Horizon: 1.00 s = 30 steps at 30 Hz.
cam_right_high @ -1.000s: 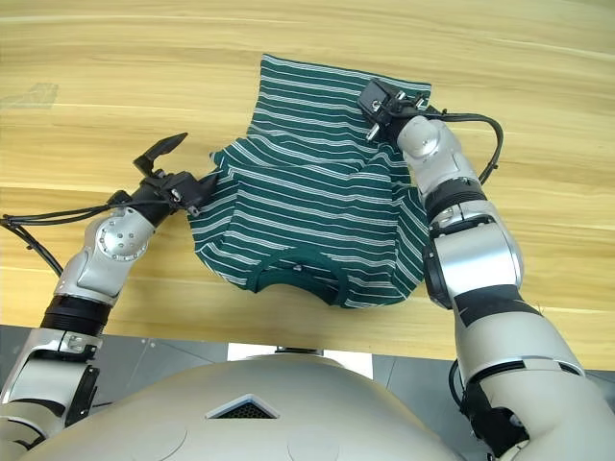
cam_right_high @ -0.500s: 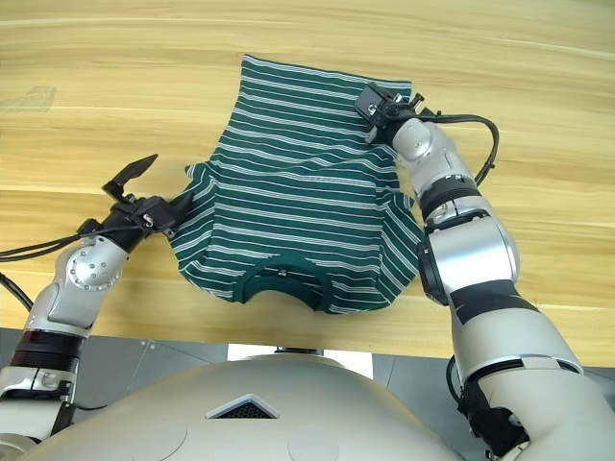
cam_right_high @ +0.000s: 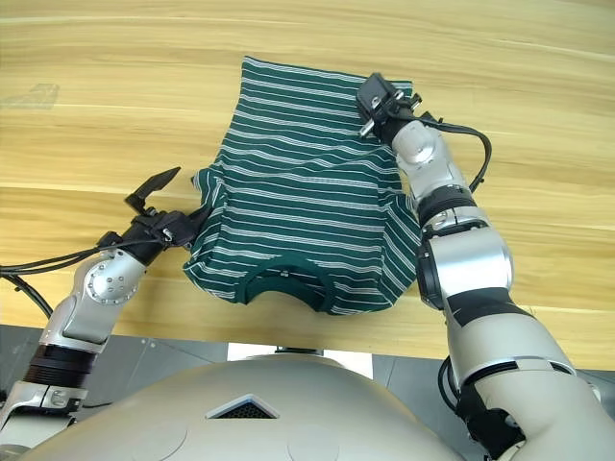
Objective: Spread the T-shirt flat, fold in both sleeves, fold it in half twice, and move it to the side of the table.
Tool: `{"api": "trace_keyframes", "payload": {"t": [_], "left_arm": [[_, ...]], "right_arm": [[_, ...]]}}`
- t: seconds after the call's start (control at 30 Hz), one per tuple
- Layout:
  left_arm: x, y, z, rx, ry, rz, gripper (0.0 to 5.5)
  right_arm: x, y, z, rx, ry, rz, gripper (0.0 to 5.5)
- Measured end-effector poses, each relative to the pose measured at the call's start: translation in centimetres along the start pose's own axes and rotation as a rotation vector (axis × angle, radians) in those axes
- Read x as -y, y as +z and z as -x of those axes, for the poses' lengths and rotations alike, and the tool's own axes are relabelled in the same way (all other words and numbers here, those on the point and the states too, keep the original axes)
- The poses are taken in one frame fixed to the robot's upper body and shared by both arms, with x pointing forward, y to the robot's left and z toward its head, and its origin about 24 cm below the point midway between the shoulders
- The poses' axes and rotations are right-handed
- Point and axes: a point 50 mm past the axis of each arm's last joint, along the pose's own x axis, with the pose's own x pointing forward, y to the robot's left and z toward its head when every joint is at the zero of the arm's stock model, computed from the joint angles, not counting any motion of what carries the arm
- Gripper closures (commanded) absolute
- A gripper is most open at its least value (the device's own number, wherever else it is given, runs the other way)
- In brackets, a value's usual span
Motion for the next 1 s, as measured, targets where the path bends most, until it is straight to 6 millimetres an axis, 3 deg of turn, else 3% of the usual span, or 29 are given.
{"api": "trace_keyframes", "payload": {"t": [0.17, 0.3, 0.43, 0.53, 0.6, 0.67, 0.7, 0.77, 0.9, 1.0], "left_arm": [[-2.6, -3.1, 2.4, -0.154, 0.028, -0.086, 1.25], [-2.5, -3.9, 3.5, -0.200, 0.033, -0.103, 1.25], [-1.8, -3.7, 3.4, -0.190, 0.042, -0.083, 1.25], [-1.2, -3.3, 3.0, -0.168, 0.044, -0.063, 1.25], [-1.4, -3.2, 3.1, -0.162, 0.050, -0.047, 1.25], [-1.8, -3.2, 3.9, -0.159, 0.077, 0.020, 1.25], [-2.5, -3.2, 4.3, -0.157, 0.121, 0.048, 1.25], [-5.9, -3.1, 5.5, -0.147, 0.296, 0.064, 1.25], [-11.4, -2.0, 8.4, -0.138, 0.581, 0.027, 1.25], [-11.5, -0.3, 9.3, -0.060, 0.625, 0.194, 1.25]], "right_arm": [[4.9, -0.4, 5.1, 0.190, -0.070, -0.014, 3.59], [7.9, 0.7, 9.4, 0.261, -0.182, 0.031, 3.59], [6.8, 1.7, 10.8, 0.264, -0.144, 0.040, 3.59], [4.5, 1.5, 11.4, 0.238, 0.057, 0.011, 3.59], [3.2, 1.4, 12.2, 0.256, 0.174, -0.087, 3.59], [3.7, 2.0, 13.0, 0.325, 0.226, -0.223, 3.59], [4.2, 2.3, 13.3, 0.353, 0.227, -0.265, 3.59], [4.8, 2.7, 13.7, 0.395, 0.213, -0.335, 3.59], [4.8, 3.1, 14.0, 0.421, 0.198, -0.374, 3.59], [4.8, 3.4, 14.0, 0.426, 0.173, -0.397, 3.59]]}}
